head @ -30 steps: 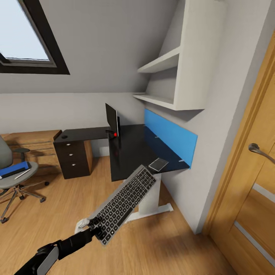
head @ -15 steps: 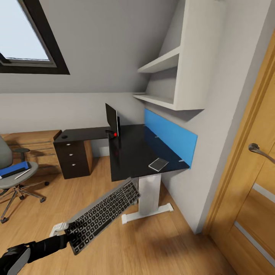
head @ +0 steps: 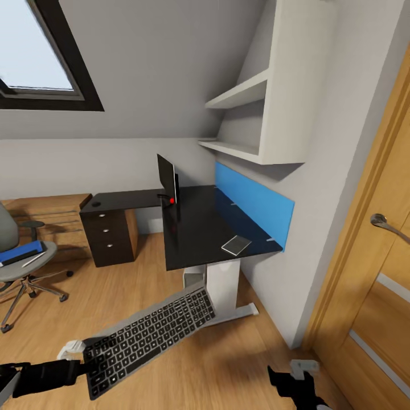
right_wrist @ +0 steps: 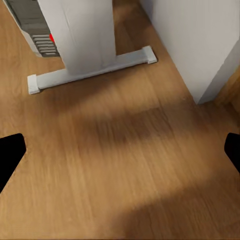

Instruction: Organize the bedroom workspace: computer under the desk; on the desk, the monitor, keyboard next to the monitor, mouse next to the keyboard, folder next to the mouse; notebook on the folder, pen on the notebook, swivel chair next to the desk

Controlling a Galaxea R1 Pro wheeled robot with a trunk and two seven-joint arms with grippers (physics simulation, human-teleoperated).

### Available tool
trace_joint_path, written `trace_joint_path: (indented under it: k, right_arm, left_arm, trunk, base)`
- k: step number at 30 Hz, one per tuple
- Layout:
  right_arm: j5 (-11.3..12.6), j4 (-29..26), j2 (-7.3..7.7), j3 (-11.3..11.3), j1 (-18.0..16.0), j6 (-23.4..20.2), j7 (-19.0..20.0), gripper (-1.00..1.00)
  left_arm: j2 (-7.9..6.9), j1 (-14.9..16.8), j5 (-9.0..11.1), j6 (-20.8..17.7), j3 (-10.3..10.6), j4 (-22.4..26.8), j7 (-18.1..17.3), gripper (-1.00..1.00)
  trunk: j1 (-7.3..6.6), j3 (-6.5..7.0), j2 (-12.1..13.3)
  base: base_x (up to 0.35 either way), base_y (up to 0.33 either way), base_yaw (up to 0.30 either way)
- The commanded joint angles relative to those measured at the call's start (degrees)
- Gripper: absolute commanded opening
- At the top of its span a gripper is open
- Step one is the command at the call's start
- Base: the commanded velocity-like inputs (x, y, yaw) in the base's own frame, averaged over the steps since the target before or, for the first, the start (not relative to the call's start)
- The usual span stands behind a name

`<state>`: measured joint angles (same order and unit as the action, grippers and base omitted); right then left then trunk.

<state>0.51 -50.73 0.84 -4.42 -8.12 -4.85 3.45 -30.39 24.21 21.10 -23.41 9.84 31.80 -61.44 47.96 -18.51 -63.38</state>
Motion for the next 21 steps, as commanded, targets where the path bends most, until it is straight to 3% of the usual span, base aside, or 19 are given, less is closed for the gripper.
trace_joint_path:
  k: [1,5,11,21]
  right_arm:
    - [1.22,-1.69,-0.03,-0.15,-0.55,-2.76,0.75,1.00]
    - [3.29,-4.50,-0.01,-0.17,-3.61,-7.33,3.05,1.00]
    - [4.19,-12.03,-0.07,-0.34,-5.50,-8.82,12.51,1.00]
    - [4.40,-13.67,-0.26,-0.24,-6.21,-8.98,15.38,1.00]
  left_arm:
    - [-0.70,0.05,0.50,-0.54,0.36,0.02,-0.89,-1.00]
    - [-2.10,0.05,0.39,-0.56,0.36,0.06,-3.23,-1.00]
    - [-5.14,0.05,0.48,-0.43,0.20,0.18,-4.33,-1.00]
    - [-6.81,0.03,0.58,-0.42,0.02,0.19,-4.48,-1.00]
  trunk:
    - [0.00,-0.08,-0.05]
    - [0.00,-0.08,-0.05]
    - [0.00,-0.08,-0.05]
    - [0.00,-0.08,-0.05]
  base:
    - [0.000,0.000,0.000]
    - [0.000,0.000,0.000]
    - [0.000,0.000,0.000]
    - [0.000,0.000,0.000]
